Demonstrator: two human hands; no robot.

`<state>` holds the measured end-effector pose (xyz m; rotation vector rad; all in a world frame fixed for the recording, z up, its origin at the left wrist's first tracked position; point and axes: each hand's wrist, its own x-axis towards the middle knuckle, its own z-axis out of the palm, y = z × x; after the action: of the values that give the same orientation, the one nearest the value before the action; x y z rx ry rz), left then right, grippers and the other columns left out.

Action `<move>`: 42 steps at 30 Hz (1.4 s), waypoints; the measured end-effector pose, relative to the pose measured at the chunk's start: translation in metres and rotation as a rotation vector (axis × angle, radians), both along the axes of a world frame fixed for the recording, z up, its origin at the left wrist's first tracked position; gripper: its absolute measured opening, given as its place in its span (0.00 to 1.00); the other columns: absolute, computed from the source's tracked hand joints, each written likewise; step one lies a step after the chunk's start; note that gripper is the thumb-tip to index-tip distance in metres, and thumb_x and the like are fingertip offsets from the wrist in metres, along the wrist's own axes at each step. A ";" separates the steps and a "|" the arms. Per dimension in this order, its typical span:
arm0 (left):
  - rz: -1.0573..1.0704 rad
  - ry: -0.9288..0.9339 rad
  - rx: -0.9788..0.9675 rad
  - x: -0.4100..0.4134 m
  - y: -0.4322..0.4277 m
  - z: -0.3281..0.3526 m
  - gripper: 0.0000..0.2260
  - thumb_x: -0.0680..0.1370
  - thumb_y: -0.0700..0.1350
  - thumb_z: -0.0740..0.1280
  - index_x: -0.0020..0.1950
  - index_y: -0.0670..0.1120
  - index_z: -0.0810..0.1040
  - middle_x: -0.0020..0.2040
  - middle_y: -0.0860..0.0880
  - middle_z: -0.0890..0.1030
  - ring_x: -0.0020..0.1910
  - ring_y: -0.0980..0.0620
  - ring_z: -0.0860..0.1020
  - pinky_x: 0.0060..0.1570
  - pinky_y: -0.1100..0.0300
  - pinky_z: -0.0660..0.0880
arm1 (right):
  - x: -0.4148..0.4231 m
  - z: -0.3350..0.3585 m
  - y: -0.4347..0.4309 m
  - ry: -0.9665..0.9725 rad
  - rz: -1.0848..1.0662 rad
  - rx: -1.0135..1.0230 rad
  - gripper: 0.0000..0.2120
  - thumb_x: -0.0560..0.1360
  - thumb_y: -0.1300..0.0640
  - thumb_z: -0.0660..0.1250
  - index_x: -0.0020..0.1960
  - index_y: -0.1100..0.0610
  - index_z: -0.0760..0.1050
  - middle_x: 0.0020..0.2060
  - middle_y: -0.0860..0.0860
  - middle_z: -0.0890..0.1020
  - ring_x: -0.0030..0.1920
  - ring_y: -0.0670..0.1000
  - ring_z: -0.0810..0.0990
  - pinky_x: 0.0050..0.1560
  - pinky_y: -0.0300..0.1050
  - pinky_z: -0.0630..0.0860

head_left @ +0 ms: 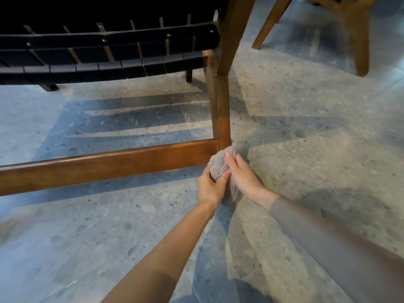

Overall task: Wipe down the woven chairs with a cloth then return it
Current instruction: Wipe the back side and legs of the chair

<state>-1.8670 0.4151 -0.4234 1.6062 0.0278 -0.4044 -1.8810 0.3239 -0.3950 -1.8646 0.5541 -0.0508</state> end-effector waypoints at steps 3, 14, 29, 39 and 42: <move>-0.057 -0.006 0.085 -0.007 0.002 -0.009 0.15 0.76 0.47 0.69 0.60 0.43 0.76 0.52 0.48 0.81 0.51 0.53 0.79 0.50 0.61 0.76 | -0.012 -0.006 -0.002 0.082 0.020 -0.012 0.21 0.82 0.44 0.51 0.66 0.54 0.72 0.58 0.49 0.79 0.57 0.46 0.76 0.58 0.38 0.66; -0.679 -0.164 0.594 0.024 0.051 0.036 0.17 0.71 0.59 0.71 0.48 0.46 0.82 0.42 0.50 0.84 0.40 0.56 0.81 0.42 0.61 0.78 | -0.041 0.002 -0.014 0.000 -0.019 -0.323 0.15 0.78 0.48 0.63 0.43 0.59 0.78 0.31 0.51 0.79 0.32 0.50 0.76 0.34 0.45 0.70; -0.850 -0.719 0.732 0.103 0.154 0.184 0.24 0.75 0.57 0.66 0.69 0.54 0.69 0.59 0.51 0.68 0.63 0.51 0.64 0.61 0.56 0.69 | 0.017 0.131 0.059 -0.404 0.175 -0.238 0.10 0.78 0.51 0.64 0.49 0.56 0.80 0.44 0.55 0.83 0.45 0.52 0.81 0.46 0.53 0.76; -0.512 -0.679 0.292 0.110 0.221 0.167 0.05 0.78 0.43 0.66 0.50 0.45 0.81 0.43 0.57 0.77 0.41 0.63 0.72 0.44 0.71 0.70 | 0.054 0.138 0.127 -0.249 0.171 -0.381 0.21 0.79 0.58 0.63 0.70 0.51 0.66 0.58 0.47 0.75 0.49 0.42 0.76 0.41 0.21 0.70; -0.463 -0.591 0.188 0.105 0.233 0.161 0.05 0.79 0.42 0.65 0.49 0.49 0.80 0.45 0.57 0.79 0.41 0.66 0.74 0.43 0.74 0.70 | 0.048 0.144 0.149 -0.153 0.294 -0.153 0.23 0.77 0.64 0.63 0.71 0.53 0.66 0.62 0.46 0.75 0.58 0.41 0.75 0.52 0.28 0.71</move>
<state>-1.7617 0.6479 -0.2622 1.8631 -0.7856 -0.2689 -1.8332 0.4728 -0.2512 -2.0536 0.1712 -0.0404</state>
